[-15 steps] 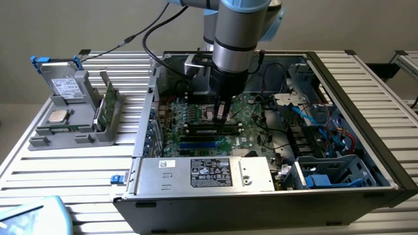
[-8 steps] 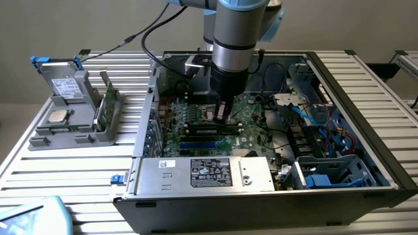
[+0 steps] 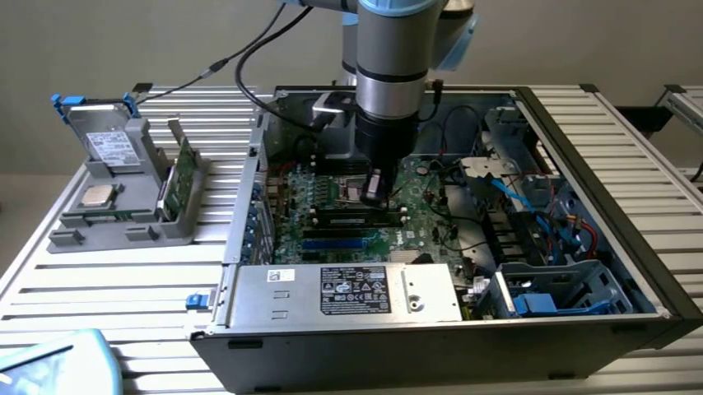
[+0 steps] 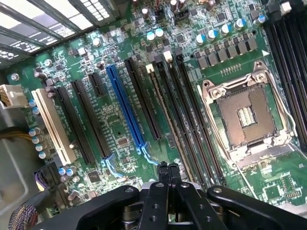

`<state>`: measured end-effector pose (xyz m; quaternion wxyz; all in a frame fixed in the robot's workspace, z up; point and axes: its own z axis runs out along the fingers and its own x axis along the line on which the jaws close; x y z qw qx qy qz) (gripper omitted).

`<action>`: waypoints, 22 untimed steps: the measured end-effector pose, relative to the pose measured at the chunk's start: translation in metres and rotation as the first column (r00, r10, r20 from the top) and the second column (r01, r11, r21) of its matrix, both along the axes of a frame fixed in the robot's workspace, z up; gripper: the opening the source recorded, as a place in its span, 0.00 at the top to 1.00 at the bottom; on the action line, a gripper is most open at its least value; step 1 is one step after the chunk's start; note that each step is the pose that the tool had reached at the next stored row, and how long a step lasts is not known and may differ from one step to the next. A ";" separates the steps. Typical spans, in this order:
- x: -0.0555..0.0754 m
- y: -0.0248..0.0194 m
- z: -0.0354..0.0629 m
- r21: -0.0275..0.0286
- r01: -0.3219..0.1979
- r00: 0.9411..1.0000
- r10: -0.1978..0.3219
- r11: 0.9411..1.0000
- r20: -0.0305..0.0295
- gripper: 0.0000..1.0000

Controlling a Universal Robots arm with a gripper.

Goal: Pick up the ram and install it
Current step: 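Press down the ram until it locks into place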

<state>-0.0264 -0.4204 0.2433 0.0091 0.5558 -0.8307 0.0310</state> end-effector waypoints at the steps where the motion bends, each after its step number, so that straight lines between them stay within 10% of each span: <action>1: 0.000 0.0000 0.0001 0.000 0.014 1.000 -0.014 1.000 0.001 0.89; 10: 0.000 0.0000 -0.0001 0.000 0.153 0.988 -0.153 0.988 0.002 0.89; 22: 0.000 0.0000 -0.0012 -0.002 0.330 0.944 -0.330 0.944 -0.005 0.89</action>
